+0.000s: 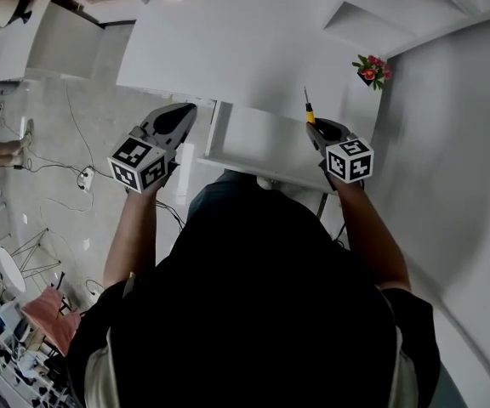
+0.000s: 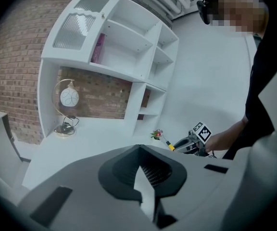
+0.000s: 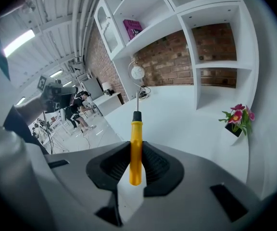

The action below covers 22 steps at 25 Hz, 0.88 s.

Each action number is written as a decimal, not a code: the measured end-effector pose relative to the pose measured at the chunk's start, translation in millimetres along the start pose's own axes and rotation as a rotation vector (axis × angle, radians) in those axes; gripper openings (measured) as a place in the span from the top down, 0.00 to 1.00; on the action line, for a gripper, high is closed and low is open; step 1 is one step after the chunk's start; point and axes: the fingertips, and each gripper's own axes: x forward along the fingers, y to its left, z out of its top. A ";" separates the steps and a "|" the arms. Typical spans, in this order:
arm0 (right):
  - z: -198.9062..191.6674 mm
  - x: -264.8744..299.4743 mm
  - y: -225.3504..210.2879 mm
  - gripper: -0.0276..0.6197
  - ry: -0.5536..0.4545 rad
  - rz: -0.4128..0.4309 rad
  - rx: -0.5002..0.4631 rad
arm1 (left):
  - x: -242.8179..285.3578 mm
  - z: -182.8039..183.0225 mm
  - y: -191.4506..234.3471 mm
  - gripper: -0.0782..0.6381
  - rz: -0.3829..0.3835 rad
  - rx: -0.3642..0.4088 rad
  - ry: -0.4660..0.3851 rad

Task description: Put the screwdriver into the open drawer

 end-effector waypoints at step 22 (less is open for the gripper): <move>-61.3 40.0 9.3 0.83 0.119 0.031 -0.113 | -4.8 -40.0 -2.6 0.87 0.037 -0.053 0.035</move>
